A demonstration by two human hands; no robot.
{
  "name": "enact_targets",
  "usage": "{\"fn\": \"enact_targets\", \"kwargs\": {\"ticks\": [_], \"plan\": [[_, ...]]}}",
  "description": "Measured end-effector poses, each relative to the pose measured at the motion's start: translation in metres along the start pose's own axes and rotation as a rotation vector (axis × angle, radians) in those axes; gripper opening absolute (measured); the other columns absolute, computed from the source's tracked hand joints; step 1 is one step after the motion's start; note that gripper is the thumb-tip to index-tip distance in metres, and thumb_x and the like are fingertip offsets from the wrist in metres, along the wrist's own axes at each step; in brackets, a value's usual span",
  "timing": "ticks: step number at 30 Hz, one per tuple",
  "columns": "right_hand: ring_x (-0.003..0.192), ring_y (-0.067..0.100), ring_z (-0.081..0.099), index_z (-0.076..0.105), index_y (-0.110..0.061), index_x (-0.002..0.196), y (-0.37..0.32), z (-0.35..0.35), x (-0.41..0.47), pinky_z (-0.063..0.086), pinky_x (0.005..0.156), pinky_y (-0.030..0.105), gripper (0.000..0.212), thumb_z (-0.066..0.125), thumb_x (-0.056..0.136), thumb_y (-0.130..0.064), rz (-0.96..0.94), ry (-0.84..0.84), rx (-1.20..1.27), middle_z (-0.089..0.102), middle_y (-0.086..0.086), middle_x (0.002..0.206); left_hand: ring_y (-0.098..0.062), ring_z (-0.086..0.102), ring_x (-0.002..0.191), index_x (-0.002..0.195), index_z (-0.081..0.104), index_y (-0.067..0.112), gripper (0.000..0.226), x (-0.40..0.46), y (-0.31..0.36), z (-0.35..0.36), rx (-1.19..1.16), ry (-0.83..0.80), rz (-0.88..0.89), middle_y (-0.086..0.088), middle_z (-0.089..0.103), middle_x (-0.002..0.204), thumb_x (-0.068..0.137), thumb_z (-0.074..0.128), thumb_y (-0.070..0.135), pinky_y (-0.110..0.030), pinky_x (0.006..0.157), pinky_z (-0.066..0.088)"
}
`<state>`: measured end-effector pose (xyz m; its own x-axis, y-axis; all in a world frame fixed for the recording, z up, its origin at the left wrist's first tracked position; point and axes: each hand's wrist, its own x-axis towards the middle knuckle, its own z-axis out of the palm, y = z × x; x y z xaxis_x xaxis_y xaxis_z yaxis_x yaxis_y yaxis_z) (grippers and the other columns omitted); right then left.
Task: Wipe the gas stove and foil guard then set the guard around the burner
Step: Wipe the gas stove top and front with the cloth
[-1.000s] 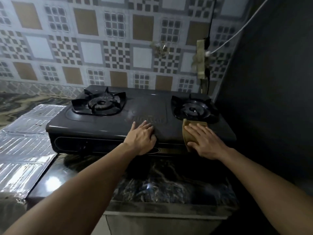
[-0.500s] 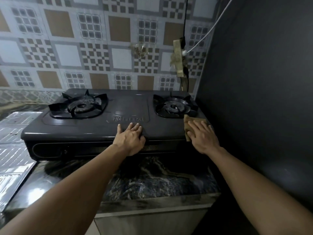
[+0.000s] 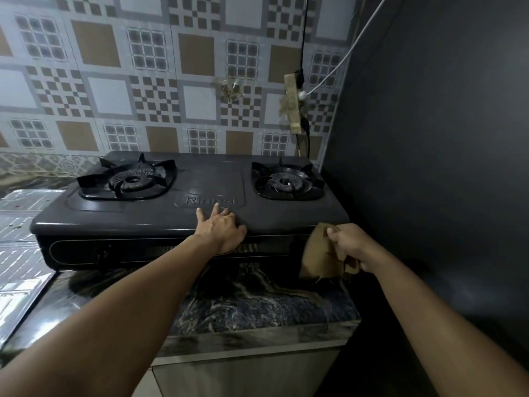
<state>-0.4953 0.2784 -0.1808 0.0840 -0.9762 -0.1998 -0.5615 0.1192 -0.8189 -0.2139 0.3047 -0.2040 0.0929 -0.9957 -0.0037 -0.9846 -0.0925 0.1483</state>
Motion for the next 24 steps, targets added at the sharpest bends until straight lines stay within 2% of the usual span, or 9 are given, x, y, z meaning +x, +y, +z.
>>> {"fn": "enact_targets", "kwargs": {"ticks": [2, 4, 6, 9, 12, 14, 17, 21, 24], "plan": [[0.097, 0.032, 0.064, 0.067, -0.010, 0.105, -0.012, 0.002, -0.008, 0.052, 0.087, 0.041, 0.023, 0.047, 0.101, -0.022, 0.039, -0.148, 0.267, 0.069, 0.016, 0.101, -0.026, 0.025, 0.144, 0.131, 0.053, 0.011, 0.051, -0.005, 0.009, -0.007, -0.107, 0.106, 0.045, -0.006, 0.044, 0.147, 0.093, 0.038, 0.041, -0.050, 0.116, 0.015], [0.096, 0.034, 0.066, 0.068, -0.009, 0.109, -0.023, 0.006, -0.011, 0.052, 0.091, 0.047, 0.026, 0.047, 0.100, -0.023, 0.061, -0.257, 0.422, 0.070, 0.019, 0.104, -0.028, 0.050, 0.124, 0.113, 0.065, 0.009, 0.042, -0.013, 0.019, -0.016, -0.383, 0.177, 0.034, -0.010, 0.062, 0.125, 0.086, 0.048, 0.036, -0.038, 0.103, 0.039], [0.084, 0.028, 0.069, 0.069, -0.010, 0.107, -0.035, 0.014, -0.011, 0.054, 0.083, 0.041, 0.027, 0.046, 0.100, -0.024, 0.063, -0.345, 0.519, 0.072, 0.016, 0.096, -0.031, 0.060, 0.107, 0.099, 0.071, 0.008, 0.032, -0.021, 0.029, -0.025, -0.838, 0.063, -0.070, -0.012, 0.068, 0.109, 0.081, 0.055, 0.029, -0.039, 0.091, 0.047], [0.080, 0.027, 0.069, 0.069, -0.009, 0.109, -0.051, 0.031, -0.010, 0.055, 0.081, 0.041, 0.030, 0.049, 0.098, -0.027, 0.065, -0.433, 0.592, 0.071, 0.015, 0.092, -0.029, 0.061, 0.096, 0.098, 0.067, 0.010, 0.024, -0.029, 0.023, -0.029, -1.324, -0.254, -0.207, -0.011, 0.068, 0.109, 0.088, 0.049, 0.024, -0.039, 0.082, 0.051], [0.083, 0.030, 0.066, 0.066, -0.007, 0.116, -0.064, 0.055, -0.003, 0.053, 0.085, 0.045, 0.033, 0.051, 0.097, -0.030, 0.066, -0.464, 0.614, 0.068, 0.016, 0.093, -0.025, 0.059, 0.082, 0.098, 0.063, 0.010, 0.019, -0.041, 0.003, -0.027, -1.469, -0.399, -0.188, -0.010, 0.064, 0.092, 0.091, 0.047, 0.017, -0.038, 0.077, 0.052], [0.077, 0.028, 0.066, 0.067, -0.009, 0.109, -0.073, 0.072, 0.000, 0.053, 0.080, 0.042, 0.031, 0.050, 0.098, -0.033, 0.078, -0.476, 0.597, 0.068, 0.013, 0.086, -0.019, 0.059, 0.074, 0.091, 0.063, 0.009, 0.010, -0.050, -0.012, -0.030, -1.544, -0.308, -0.230, -0.007, 0.061, 0.084, 0.091, 0.053, 0.009, -0.034, 0.069, 0.055], [0.082, 0.028, 0.069, 0.069, -0.003, 0.107, -0.088, 0.098, -0.004, 0.055, 0.077, 0.038, 0.042, 0.054, 0.094, -0.040, 0.066, -0.687, 0.565, 0.071, 0.016, 0.093, -0.016, 0.064, 0.073, 0.099, 0.067, 0.005, 0.014, -0.065, -0.041, -0.035, -1.638, -0.172, -0.310, -0.007, 0.067, 0.085, 0.090, 0.056, 0.000, -0.030, 0.062, 0.057], [0.084, 0.025, 0.071, 0.068, -0.003, 0.111, -0.112, 0.139, -0.018, 0.058, 0.067, 0.032, 0.037, 0.079, 0.076, -0.013, -0.180, -0.768, 0.143, 0.071, 0.016, 0.102, -0.022, 0.062, 0.074, 0.086, 0.067, 0.005, 0.015, -0.092, -0.086, -0.042, -1.625, -0.012, -0.421, -0.009, 0.066, 0.080, 0.087, 0.057, -0.006, -0.037, 0.077, 0.053], [0.081, 0.025, 0.068, 0.066, -0.005, 0.106, -0.130, 0.183, -0.021, 0.057, 0.066, 0.032, 0.031, 0.072, 0.076, 0.004, -0.244, -0.669, 0.058, 0.071, 0.015, 0.095, -0.029, 0.065, 0.086, 0.095, 0.070, 0.001, 0.015, -0.113, -0.122, -0.045, -1.591, 0.100, -0.531, -0.016, 0.068, 0.093, 0.085, 0.060, -0.004, -0.046, 0.089, 0.053]]}}
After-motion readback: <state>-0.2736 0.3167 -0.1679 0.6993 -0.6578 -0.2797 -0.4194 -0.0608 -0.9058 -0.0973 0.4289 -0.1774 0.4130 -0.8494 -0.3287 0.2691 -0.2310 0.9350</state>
